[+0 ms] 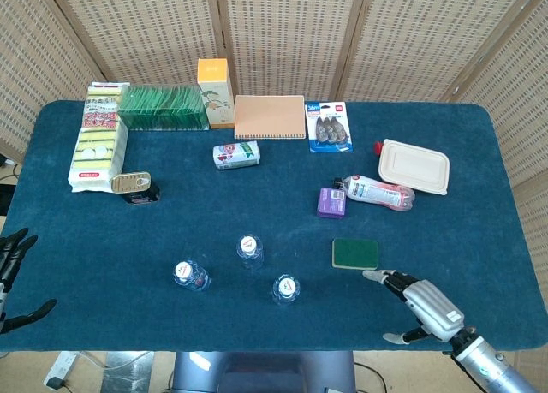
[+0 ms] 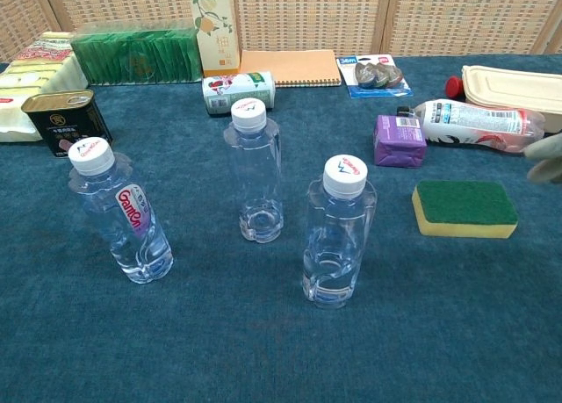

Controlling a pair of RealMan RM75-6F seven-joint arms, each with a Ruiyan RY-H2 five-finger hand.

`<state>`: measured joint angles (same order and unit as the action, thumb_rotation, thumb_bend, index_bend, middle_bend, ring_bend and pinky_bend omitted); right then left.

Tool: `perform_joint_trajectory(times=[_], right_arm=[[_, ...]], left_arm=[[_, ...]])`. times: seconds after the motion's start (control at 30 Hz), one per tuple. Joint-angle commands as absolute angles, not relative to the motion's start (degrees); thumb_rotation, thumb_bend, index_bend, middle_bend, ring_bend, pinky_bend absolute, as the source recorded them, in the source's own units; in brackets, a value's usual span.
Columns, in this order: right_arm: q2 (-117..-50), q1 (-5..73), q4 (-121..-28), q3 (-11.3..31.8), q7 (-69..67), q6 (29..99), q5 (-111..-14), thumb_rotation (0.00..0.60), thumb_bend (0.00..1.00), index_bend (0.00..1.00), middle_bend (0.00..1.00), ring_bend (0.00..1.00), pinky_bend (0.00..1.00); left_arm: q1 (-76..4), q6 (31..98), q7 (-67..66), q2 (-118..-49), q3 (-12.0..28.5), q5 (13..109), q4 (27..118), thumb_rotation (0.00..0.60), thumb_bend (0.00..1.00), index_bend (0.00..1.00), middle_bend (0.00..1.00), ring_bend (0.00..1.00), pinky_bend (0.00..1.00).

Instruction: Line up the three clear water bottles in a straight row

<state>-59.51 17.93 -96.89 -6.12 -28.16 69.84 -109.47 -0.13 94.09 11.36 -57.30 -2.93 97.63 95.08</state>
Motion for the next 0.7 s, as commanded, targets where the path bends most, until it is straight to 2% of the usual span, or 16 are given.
perform_joint_trajectory(times=[0.03,0.27,0.7], right_arm=[[-61.8,20.6,-97.8,-5.0,-26.4,66.8,-109.1,0.6,0.0,0.12,0.2,0.19,0.27],[-64.9,24.8,-100.5,-2.8,-21.4,60.2,-103.6,0.6,0.0,0.12,0.19,0.18,0.27],[-68.7,29.1,-107.1,-0.4,-14.1,54.4,-96.5,0.6,0.0,0.14,0.23,0.2,0.27]], left_arm=[[-0.2,93.9,11.3,-57.3,-2.8,97.3,95.1,0.6,0.16,0.0,0.0,0.0,0.02],[-0.4,93.3,11.8,-57.2,-2.5,96.4,95.0,0.6,0.16,0.0,0.0,0.0,0.02],[-0.5,92.9,12.5,-57.1,-2.3,95.6,94.7,0.6,0.16,0.0,0.0,0.0,0.02]])
